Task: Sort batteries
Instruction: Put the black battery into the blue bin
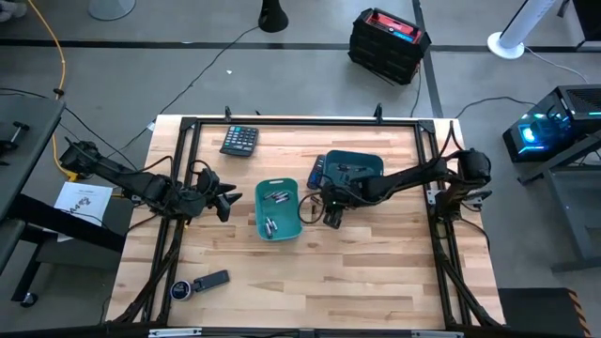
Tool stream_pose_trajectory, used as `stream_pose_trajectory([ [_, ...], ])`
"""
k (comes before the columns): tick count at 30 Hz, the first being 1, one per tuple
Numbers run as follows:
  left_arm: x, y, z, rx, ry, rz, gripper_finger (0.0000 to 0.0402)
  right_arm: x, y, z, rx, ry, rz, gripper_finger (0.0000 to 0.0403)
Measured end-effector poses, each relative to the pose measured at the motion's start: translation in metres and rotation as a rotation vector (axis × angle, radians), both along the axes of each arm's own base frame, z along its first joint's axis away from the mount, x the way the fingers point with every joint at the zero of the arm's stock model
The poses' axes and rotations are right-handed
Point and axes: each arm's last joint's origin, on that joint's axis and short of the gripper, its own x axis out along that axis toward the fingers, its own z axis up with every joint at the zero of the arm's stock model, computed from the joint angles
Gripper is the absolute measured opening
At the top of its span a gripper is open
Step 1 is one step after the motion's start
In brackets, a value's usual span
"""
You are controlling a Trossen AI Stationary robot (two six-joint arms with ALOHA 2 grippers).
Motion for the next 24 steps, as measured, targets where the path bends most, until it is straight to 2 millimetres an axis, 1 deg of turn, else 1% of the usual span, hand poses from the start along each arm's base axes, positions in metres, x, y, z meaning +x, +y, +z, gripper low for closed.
stream_pose_trajectory([
  [6,0.000,0.000,0.000,-0.001,0.000,-0.001,0.0181,0.001,0.000,-0.008,-0.011,0.036,0.018,0.0183],
  [8,0.000,0.000,0.000,-0.001,0.000,-0.001,0.0181,0.000,0.000,-0.014,-0.012,0.065,0.025,0.0183],
  [13,0.000,0.000,0.000,-0.001,0.001,-0.001,0.0181,0.003,0.001,-0.023,0.025,0.085,0.030,0.0178],
  [15,0.000,0.000,0.000,-0.002,0.000,-0.002,0.0181,0.003,0.001,-0.025,0.056,0.086,0.021,0.0159],
  [16,0.000,0.000,0.000,-0.002,0.001,-0.002,0.0181,0.003,0.002,-0.025,0.071,0.086,0.021,0.0141],
  [18,0.000,0.000,0.000,-0.002,0.001,-0.003,0.0181,0.003,0.004,-0.025,0.096,0.088,0.013,0.0089],
  [19,0.000,0.000,0.000,-0.001,0.002,-0.003,0.0181,0.002,0.006,-0.024,0.108,0.084,0.007,0.0054],
  [20,0.000,0.000,0.000,0.000,0.004,-0.003,0.0181,0.001,0.008,-0.022,0.127,0.081,0.010,0.0032],
  [21,0.000,0.000,0.000,0.000,0.005,-0.003,0.0181,0.001,0.010,-0.019,0.152,0.080,0.015,0.0024],
  [24,-0.001,0.000,-0.001,0.005,0.018,-0.002,0.0181,-0.006,0.019,-0.006,0.202,0.088,0.033,0.0032],
])
